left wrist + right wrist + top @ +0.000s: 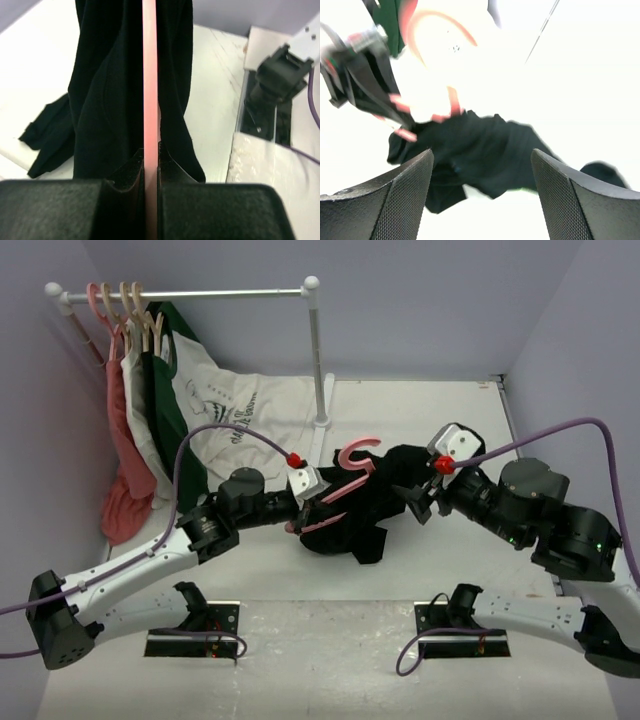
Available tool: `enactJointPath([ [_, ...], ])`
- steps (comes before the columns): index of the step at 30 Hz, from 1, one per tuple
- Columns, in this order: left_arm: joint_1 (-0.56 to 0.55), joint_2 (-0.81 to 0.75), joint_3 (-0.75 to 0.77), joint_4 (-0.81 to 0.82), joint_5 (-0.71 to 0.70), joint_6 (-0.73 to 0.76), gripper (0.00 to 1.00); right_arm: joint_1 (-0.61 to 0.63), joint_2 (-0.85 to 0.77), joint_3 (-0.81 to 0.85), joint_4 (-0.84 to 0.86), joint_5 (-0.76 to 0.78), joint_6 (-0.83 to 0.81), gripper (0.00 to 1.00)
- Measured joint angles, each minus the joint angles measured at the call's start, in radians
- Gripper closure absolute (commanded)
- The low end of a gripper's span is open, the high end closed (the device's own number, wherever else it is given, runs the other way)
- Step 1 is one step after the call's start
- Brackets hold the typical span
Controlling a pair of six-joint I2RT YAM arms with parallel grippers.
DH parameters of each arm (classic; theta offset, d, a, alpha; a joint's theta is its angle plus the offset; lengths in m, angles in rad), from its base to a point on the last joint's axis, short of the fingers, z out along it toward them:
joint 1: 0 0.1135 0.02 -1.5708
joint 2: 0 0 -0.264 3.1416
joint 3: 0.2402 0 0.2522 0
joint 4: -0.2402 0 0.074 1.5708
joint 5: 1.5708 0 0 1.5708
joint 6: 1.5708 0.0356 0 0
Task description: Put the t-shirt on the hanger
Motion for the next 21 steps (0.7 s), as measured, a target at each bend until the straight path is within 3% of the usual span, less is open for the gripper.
enactJointPath([
  [4, 0.002, 0.066, 0.009, -0.015, 0.124, 0.061, 1.00, 0.000, 0.047, 0.094, -0.104, -0.028, -0.059, 0.23],
  [10, 0.003, 0.075, 0.009, 0.019, 0.296, 0.099, 1.00, 0.000, 0.080, 0.074, -0.216, -0.113, -0.092, 0.33],
  [14, 0.003, 0.079, 0.009, 0.041, 0.389, 0.105, 1.00, -0.001, 0.083, 0.067, -0.243, -0.198, -0.098, 0.49],
  [21, 0.007, 0.093, 0.009, 0.068, 0.478, 0.104, 1.00, -0.007, 0.069, 0.050, -0.240, -0.381, -0.131, 0.87],
])
